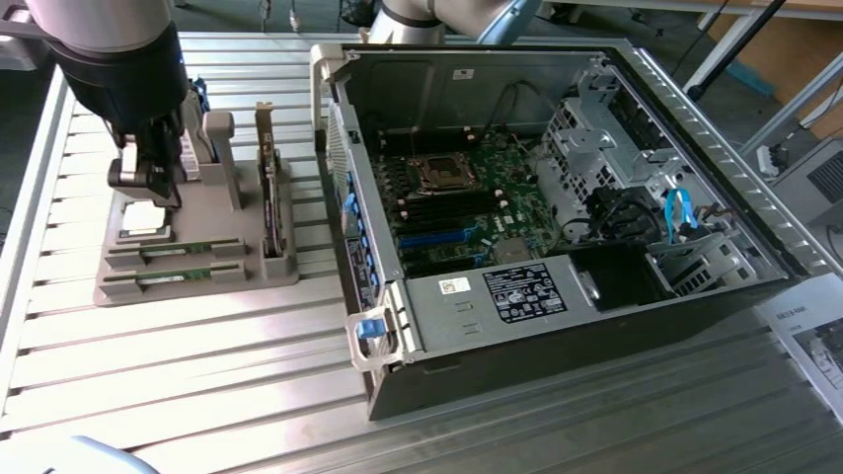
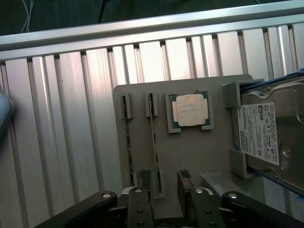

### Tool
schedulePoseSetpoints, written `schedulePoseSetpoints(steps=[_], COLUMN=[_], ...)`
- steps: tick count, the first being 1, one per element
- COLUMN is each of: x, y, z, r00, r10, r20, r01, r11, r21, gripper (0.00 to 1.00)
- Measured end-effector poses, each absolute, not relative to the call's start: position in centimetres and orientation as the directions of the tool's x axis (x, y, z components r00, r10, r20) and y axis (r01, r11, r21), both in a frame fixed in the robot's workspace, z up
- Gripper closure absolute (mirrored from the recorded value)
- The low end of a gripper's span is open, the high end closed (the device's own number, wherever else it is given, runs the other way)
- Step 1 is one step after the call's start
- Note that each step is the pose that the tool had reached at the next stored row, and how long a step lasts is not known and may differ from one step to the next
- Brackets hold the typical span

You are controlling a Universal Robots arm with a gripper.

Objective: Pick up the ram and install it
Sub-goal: 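Pick up the ram and move it above insertion slot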

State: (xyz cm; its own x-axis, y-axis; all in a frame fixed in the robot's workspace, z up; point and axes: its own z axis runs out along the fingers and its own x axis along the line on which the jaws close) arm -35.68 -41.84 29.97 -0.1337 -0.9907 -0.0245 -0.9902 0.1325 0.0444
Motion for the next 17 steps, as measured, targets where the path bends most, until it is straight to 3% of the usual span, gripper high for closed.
schedulePoseSetpoints(steps=[17], x=[-35.7], y=[-43.7], z=[30.0], r00=[-0.134], r10=[-0.991], r20=[-0.024], r01=[-0.990], r11=[0.133], r21=[0.044], gripper=[0.64])
